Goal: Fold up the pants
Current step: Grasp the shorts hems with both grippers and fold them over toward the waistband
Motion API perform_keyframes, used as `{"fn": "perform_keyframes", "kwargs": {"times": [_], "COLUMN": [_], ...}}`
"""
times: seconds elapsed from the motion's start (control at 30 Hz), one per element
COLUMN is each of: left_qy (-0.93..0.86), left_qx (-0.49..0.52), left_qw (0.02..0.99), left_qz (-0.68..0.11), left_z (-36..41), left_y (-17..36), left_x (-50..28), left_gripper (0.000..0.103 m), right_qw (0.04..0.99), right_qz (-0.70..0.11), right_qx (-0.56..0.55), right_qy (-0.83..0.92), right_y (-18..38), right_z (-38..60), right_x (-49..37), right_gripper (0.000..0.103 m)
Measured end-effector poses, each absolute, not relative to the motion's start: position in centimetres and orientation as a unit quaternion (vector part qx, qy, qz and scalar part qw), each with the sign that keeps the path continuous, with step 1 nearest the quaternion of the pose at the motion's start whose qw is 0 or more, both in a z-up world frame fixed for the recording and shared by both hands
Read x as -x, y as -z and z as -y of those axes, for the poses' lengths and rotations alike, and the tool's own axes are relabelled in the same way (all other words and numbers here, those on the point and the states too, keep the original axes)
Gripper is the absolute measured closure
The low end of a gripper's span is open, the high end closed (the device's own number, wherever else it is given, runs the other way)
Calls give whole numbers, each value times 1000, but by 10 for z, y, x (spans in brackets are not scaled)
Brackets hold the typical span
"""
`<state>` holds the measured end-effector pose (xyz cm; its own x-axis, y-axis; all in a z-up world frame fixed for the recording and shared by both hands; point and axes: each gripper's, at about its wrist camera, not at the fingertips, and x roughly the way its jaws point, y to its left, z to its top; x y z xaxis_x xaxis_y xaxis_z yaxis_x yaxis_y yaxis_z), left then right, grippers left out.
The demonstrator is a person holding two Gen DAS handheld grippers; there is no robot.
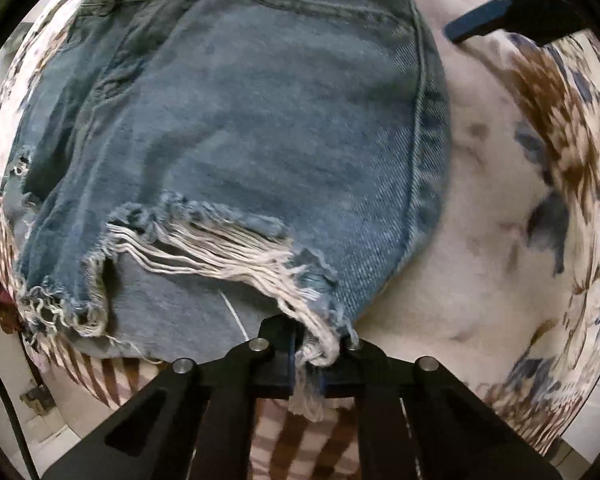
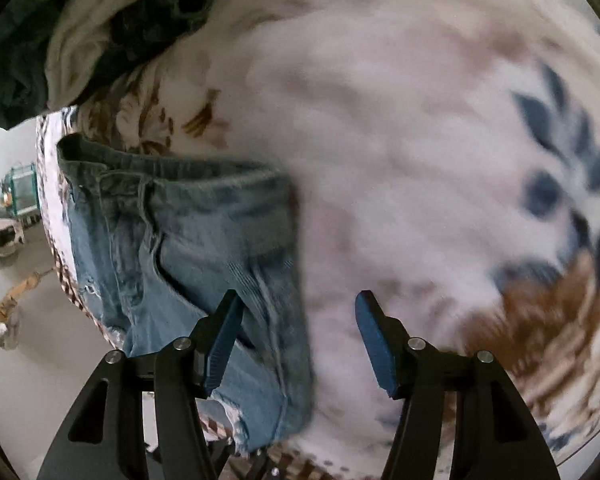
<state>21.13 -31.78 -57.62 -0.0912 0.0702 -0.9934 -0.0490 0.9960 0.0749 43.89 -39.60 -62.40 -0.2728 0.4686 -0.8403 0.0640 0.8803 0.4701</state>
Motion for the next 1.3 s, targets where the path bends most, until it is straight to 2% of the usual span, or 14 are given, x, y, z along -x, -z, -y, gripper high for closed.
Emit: {"fn": "perform_keyframes", "kwargs": {"times": [0.03,0.07,0.1,0.17,0.5,0.63,0.87,0.97,1.07,1.1,1.3], "left_qy": [-45,-45,-50,-53,-87,-109,-166,-187,-208,-212,-212], "left_qx": [-5,-2,5,2,75,104,130,140,132,133,135], "left_qw": [673,674,679,689,724,736,743,742,738,736,721], "left_qz": [-738,-737,-733,-723,-681,-661,-635,-629,-629,-629,-646], "left_z": [318,316,312,301,217,152,40,-5,-28,-36,-82], "left_y": [572,570,561,548,434,401,388,392,423,446,498], "left_x": [-217,-223,-226,-234,-256,-259,-267,-285,-284,-274,-295], "left_gripper": [98,99,99,99,99,99,99,99,99,99,99], "right_qw": [584,591,593,609,654,671,686,694,694,693,683], "right_qz": [-775,-770,-769,-761,-723,-705,-689,-681,-681,-683,-700], "right_qx": [-167,-163,-162,-145,-117,-94,-51,-9,27,38,92], "right_qy": [-177,-174,-177,-171,-191,-210,-228,-233,-233,-230,-189], "right_y": [622,618,614,598,494,448,409,407,415,422,482], "right_z": [392,390,387,382,347,301,185,124,67,50,-11], "right_x": [-442,-443,-443,-442,-441,-446,-472,-486,-501,-507,-533], "right_gripper": [51,79,85,89,92,92,93,93,93,93,93]}}
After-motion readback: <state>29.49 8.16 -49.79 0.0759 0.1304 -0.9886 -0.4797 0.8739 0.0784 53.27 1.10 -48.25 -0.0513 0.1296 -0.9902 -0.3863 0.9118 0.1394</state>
